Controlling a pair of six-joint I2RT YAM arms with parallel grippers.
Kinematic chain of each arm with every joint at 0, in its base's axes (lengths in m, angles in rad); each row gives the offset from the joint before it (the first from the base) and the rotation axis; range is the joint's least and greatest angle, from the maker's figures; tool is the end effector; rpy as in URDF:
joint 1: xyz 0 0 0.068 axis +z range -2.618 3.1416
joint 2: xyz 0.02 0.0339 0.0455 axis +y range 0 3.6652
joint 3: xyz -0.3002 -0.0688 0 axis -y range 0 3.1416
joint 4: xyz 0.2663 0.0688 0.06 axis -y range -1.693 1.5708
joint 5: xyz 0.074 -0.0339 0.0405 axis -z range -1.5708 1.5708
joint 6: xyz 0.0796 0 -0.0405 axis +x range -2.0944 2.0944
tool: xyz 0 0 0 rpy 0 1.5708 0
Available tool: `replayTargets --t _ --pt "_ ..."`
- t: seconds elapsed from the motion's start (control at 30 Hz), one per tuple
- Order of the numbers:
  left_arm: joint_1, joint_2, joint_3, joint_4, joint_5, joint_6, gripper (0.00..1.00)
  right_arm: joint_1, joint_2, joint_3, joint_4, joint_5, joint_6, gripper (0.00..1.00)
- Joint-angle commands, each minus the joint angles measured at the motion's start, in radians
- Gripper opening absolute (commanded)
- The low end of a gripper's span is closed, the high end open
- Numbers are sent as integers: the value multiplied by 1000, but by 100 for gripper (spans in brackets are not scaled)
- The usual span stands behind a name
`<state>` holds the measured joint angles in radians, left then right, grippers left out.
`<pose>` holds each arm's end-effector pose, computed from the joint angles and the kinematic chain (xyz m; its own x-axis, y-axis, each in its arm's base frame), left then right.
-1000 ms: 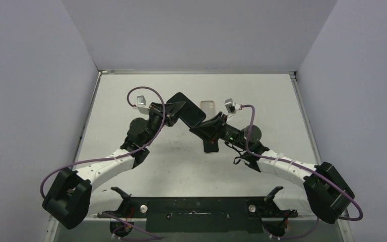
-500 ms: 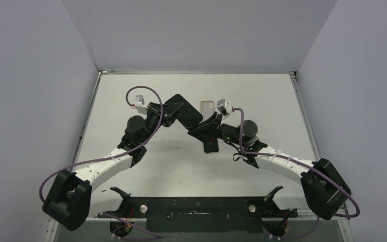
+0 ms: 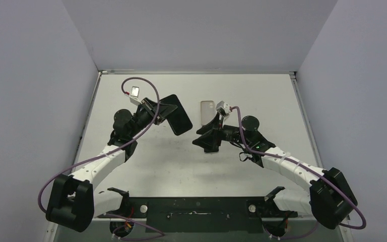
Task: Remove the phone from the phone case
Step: Remove the phone case from the phone.
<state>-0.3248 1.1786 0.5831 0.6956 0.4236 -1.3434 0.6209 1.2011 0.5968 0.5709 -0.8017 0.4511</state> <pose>0.2788 -0.1284 0.3059 -0.6397 -0.7217 -0.2643 0.2452 0.1343 -0.9601 0.2059 0.2176 0.2872 -0.4555 0.0470 -0.8890 -0.8780 0.1416 0.4573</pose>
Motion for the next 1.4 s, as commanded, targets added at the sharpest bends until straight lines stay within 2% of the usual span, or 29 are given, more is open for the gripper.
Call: replayTargets --t 0.0,0.2,0.4,0.8,1.1,1.33,1.37 --pt "17 -5 124 24 203 164 0 -18 -34 86 -88 -101 -49 61" --pt "23 33 191 -5 346 275 0 -23 22 175 -129 -180 -55 61" --pt "23 42 213 13 414 321 0 -23 70 238 -136 -239 -60 59" --pt "20 74 247 98 478 300 0 -23 158 304 -131 -337 -55 47" --pt "17 107 258 138 491 260 0 -23 207 335 -111 -407 -52 26" --pt "15 121 258 168 504 226 0 -21 230 337 -66 -421 -75 0" --pt "15 123 257 173 502 215 0 -20 230 337 -69 -423 -100 0"
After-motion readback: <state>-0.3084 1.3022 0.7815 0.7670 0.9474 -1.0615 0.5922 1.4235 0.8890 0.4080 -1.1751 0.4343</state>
